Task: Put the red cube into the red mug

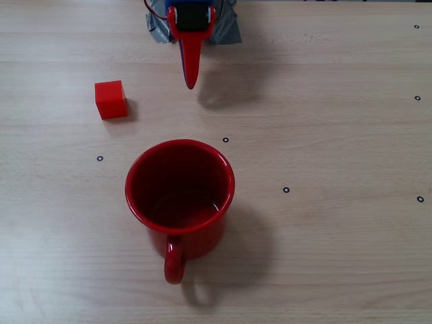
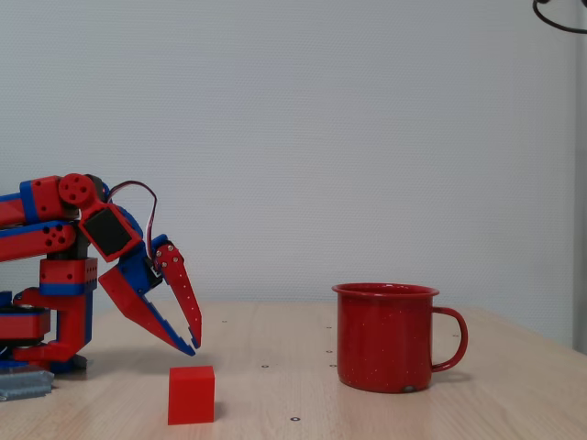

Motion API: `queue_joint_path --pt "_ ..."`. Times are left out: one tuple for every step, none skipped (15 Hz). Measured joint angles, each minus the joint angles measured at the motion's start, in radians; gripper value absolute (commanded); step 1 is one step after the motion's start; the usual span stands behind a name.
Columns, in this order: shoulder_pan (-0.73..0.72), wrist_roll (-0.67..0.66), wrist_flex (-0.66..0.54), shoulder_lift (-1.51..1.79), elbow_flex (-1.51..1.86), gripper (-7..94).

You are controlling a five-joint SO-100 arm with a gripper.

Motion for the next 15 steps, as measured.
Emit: queue_joint_path --pt "0.0 -0.005 0.0 -0.003 -0.002 0" --pt "0.0 -0.005 0.0 -0.038 -0.012 0" --pt "-0.002 -0.005 0.0 -0.084 -0.057 0" --pt "-0.002 -0.005 0.0 -0.126 -0.13 0" --pt "-0.002 -0.005 0.003 -0.179 -0.207 0" --pt "-0.002 -0.005 0.023 -0.241 -0.262 0" --pt "-0.002 0.005 0.049 -0.295 -0.322 0" --pt "0.0 0.011 0.089 -0.341 -0.397 0" --pt "0.021 0.011 0.141 -0.43 -0.494 0" --pt "0.034 0.011 0.218 -0.488 -0.581 0" --pt "0.057 0.009 0.258 -0.58 -0.681 0" --pt "0.072 0.011 0.281 -0.646 -0.759 0" --pt "0.074 0.003 0.301 -0.712 -0.807 0" --pt "0.086 -0.006 0.318 -0.756 -0.868 0" --pt "0.1 -0.005 0.344 -0.796 -0.931 0"
